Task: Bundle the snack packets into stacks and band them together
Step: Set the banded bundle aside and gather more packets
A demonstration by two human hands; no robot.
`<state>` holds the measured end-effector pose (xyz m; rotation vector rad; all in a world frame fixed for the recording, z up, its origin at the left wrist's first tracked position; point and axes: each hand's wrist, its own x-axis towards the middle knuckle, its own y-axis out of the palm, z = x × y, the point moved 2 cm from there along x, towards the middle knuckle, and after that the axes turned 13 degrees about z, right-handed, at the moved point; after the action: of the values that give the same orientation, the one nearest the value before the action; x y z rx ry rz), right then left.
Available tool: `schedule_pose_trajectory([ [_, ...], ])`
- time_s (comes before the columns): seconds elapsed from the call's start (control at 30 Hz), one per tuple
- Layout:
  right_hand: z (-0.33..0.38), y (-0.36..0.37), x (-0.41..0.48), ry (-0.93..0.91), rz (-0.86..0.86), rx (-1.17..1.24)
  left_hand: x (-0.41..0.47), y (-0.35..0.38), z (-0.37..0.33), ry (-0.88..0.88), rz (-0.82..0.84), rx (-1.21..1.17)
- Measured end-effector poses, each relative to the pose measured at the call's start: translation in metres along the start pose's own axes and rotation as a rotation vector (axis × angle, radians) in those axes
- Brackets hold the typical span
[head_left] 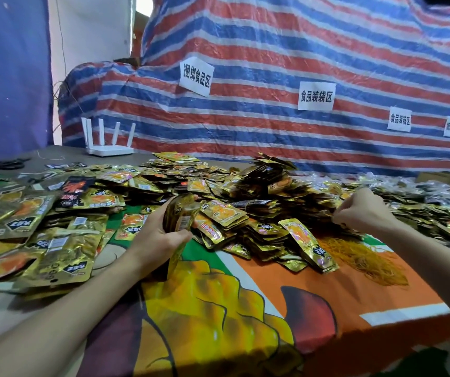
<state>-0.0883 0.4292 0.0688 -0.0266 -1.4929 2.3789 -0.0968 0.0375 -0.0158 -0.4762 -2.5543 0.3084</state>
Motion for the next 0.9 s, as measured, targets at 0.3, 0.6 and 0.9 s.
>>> schedule_pose_trajectory([
  [0.3,0.154,0.075,-0.052,-0.438,0.498,0.673,0.0,-0.003,-0.004,-0.146,-0.103,-0.407],
  [0.6,0.207,0.143,-0.044,-0.472,0.501,0.961,-0.001,-0.024,0.0,-0.329,-0.325,-0.535],
  [0.9,0.187,0.154,-0.039,-0.495,0.611,0.993,0.003,-0.018,0.004,-0.323,-0.271,-0.367],
])
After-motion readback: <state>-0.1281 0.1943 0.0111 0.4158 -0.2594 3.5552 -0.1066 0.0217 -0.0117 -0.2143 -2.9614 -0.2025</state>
